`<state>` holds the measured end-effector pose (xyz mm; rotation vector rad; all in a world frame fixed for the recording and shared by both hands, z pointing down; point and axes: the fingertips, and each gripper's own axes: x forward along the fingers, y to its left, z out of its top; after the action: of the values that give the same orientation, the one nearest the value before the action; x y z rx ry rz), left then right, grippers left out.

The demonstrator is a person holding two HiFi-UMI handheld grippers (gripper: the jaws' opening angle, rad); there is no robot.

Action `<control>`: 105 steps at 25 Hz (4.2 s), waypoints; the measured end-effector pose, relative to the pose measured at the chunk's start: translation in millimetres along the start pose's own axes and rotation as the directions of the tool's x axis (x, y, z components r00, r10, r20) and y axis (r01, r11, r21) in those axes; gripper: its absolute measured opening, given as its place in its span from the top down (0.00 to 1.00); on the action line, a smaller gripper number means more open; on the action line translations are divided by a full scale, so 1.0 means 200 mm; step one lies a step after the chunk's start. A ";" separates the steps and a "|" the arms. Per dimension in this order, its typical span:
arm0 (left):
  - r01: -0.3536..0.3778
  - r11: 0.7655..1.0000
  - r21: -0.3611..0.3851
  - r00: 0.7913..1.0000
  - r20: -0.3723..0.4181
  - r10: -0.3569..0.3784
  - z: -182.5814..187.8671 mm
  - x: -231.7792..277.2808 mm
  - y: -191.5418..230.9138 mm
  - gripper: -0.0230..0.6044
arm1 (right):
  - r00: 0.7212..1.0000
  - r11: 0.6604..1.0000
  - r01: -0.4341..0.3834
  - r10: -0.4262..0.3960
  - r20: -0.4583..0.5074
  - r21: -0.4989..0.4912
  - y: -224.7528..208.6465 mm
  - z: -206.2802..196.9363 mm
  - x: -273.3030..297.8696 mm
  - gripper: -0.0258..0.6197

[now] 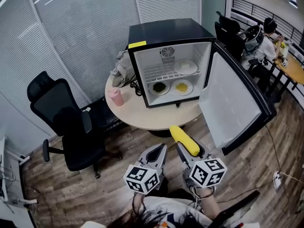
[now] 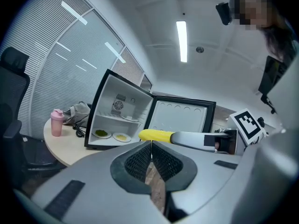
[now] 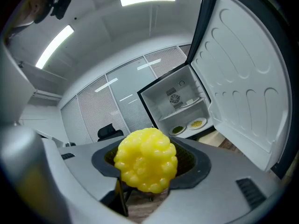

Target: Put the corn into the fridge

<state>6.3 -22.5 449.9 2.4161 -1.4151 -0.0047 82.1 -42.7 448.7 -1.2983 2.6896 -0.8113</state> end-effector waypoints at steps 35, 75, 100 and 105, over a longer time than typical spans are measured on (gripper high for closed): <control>0.151 0.984 0.096 0.986 -0.089 -0.142 0.26 0.71 0.72 0.94 | 0.986 0.986 0.167 -0.166 -0.010 0.032 -0.35 0.30 0.91 0.57; 0.245 0.964 0.107 0.963 -0.144 -0.229 0.32 0.91 1.04 0.94 | 0.936 0.901 0.331 -0.352 -0.026 -0.281 -0.66 0.55 1.80 0.57; 0.242 0.964 0.111 0.961 -0.168 -0.221 0.29 0.92 1.07 0.94 | 0.924 0.821 0.314 -0.380 -0.046 -0.478 -0.76 0.54 2.00 0.55; 0.240 0.964 0.114 0.961 -0.171 -0.219 0.29 0.91 1.07 0.94 | 0.924 0.852 0.322 -0.378 -0.061 -0.413 -0.77 0.53 1.98 0.51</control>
<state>-92.0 -289.1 487.7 2.6128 -1.0914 0.2260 -36.5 -459.7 501.7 -1.9356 2.8717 -0.3889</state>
